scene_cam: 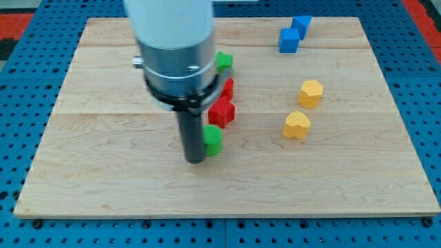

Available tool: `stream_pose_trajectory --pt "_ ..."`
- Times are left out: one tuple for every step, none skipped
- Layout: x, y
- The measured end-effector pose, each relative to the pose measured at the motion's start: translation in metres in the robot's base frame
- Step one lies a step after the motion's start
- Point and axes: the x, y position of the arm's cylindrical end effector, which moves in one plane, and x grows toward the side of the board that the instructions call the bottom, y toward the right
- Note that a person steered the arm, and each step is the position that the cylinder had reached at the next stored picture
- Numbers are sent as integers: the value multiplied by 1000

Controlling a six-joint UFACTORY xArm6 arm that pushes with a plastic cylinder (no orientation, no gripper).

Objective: Push the blue triangle along with the blue cube down a bit

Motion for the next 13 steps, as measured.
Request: stream_pose_trajectory --pt "9 23" --pt "42 58" --pt "47 159" --pt "47 236" --pt "17 261" --pt "-38 261" --pt "-96 261" --pt "-146 261" --pt "-162 237" --pt "-174 218" --pt "-175 208" --pt "-175 208" --pt "-177 208"
